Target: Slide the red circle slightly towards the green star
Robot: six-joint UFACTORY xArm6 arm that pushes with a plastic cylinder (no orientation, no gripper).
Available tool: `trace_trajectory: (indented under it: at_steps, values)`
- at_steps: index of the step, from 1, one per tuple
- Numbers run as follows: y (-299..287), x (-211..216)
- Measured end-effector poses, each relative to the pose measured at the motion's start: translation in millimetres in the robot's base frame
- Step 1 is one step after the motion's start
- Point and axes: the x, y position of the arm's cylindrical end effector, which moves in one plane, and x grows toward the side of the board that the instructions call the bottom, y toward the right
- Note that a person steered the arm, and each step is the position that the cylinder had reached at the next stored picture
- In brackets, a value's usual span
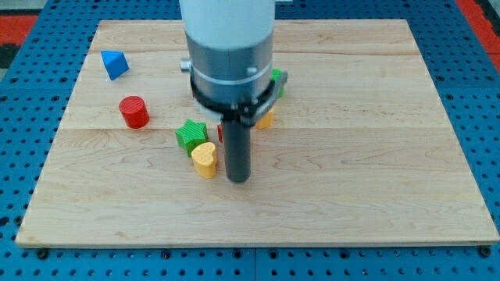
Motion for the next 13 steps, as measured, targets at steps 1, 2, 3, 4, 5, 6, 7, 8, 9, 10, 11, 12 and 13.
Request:
trace_trajectory:
  at_steps: [1,2,3,4,5,6,7,8,9,10,11,12,13]
  values:
    - [-49.9,39.4]
    - [-103.4,12.7]
    - [-153.7,-36.2]
    - [-139.6,-99.1]
    - [-158.1,-117.4]
    - [-194.9,-123.1]
    - [-184.0,-177.2]
    - [-158.0,-166.2]
    - [-174.0,-148.0]
    - [-153.5,-116.3]
    - [-145.6,-130.5]
    - [-154.3,-119.5]
    - [-174.6,-171.2]
